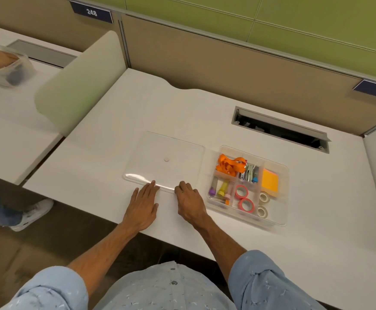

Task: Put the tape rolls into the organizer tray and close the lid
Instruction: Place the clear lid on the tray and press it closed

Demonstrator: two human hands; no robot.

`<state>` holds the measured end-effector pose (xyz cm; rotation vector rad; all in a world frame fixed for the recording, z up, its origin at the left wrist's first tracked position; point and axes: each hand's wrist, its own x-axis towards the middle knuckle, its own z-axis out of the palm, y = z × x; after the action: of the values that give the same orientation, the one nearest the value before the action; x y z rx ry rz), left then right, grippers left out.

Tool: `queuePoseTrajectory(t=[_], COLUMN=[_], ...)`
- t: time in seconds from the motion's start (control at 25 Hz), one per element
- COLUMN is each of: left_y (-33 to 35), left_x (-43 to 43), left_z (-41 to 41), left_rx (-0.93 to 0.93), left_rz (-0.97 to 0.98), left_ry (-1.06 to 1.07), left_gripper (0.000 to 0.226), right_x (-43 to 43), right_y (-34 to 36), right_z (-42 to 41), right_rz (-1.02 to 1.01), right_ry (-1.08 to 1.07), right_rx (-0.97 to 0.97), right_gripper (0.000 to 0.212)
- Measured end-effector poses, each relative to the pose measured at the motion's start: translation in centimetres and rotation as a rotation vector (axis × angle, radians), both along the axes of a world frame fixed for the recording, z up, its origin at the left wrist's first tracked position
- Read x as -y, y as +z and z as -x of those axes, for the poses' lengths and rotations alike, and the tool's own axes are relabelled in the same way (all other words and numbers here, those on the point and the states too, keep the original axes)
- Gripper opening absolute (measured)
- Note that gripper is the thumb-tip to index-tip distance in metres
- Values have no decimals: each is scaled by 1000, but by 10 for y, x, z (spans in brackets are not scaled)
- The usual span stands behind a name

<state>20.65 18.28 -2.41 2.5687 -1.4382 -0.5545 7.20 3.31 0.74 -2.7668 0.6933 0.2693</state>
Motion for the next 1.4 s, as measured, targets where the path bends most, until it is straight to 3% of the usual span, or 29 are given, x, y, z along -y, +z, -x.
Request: queuePoseTrajectory(t=[0.2,0.4,0.6,0.76,0.88,0.96,1.08,1.24,1.4], left_y=[1,3,22,42,67,83,107,138,139], left_x=[-8,7,18,31,51,65,86,113,131], left_z=[3,4,-6,-34,-49,-52,-54,-57,-43], left_rx=[14,65,203,365,427,452,441,337,269], left_rz=[45,59,325,562,638,678,756,833,823], left_ry=[-35,-76,-6,26,31,16,-5,41,302], left_gripper=[57,70,69,65,62,55,44,60,65], right_x=[4,3,3,31,58,65,69,84,116], right_y=[0,3,14,30,37,37,44,61,75], right_z=[-1,2,3,13,18,14,10,15,50], right_rz=[15,65,-13,-223,-234,-206,-201,-463,-732], right_ry=[-2,58,-40,-313,-363,-374,-517,-556,-618], right_rx=[1,100,436,745,636,561,691,841,913], right_gripper=[32,28,18,26,53,43,22,18,17])
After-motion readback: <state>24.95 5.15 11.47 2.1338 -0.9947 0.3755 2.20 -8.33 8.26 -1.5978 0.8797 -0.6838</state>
